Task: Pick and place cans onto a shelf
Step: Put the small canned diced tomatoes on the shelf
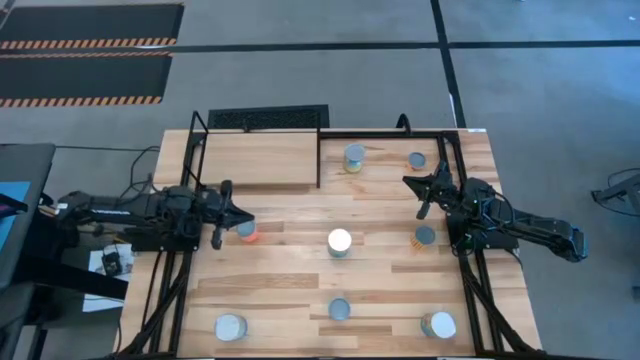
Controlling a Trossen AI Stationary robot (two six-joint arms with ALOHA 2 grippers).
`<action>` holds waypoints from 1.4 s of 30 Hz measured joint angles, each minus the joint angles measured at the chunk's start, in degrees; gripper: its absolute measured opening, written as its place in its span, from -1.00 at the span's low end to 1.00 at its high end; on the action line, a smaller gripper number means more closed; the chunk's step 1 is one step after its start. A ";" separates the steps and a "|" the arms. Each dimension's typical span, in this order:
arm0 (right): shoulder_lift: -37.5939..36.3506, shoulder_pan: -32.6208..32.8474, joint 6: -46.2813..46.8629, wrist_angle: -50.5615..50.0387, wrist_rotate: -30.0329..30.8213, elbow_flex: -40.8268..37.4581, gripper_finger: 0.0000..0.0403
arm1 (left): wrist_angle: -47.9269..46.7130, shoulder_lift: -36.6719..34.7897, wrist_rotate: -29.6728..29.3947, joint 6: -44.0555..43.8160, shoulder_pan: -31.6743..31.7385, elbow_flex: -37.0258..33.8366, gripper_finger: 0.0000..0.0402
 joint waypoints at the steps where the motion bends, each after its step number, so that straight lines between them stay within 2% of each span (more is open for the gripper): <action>1: 0.00 0.01 0.00 -0.01 0.00 0.00 -0.78 | -1.00 1.40 0.10 0.01 0.00 1.03 -1.00; 6: 0.01 0.00 0.00 0.00 0.00 0.00 -0.78 | -7.94 10.26 0.31 1.11 0.00 7.25 -1.00; 15: 0.01 0.02 0.00 0.00 0.00 0.00 -0.78 | -17.86 30.34 -3.14 1.09 0.57 20.32 -1.00; 19: 0.01 0.01 0.00 0.00 0.00 0.00 -0.78 | -22.05 38.86 -3.07 -2.04 0.94 25.89 -1.00; 23: 0.00 0.01 0.00 0.00 0.01 0.00 -0.78 | -31.07 45.01 -3.23 -6.37 -0.39 31.18 -1.00; 29: 0.01 0.01 0.00 0.00 0.02 0.00 -0.78 | -44.40 48.47 -6.45 -15.20 -4.70 35.51 -1.00; 34: 0.01 0.02 0.00 0.00 0.02 0.00 -0.78 | -48.47 48.59 -5.50 -23.39 -7.19 35.10 -0.98; 42: 0.01 0.02 0.00 0.01 0.02 0.00 -0.78 | -50.85 50.79 -7.14 -27.95 -9.71 35.06 -0.66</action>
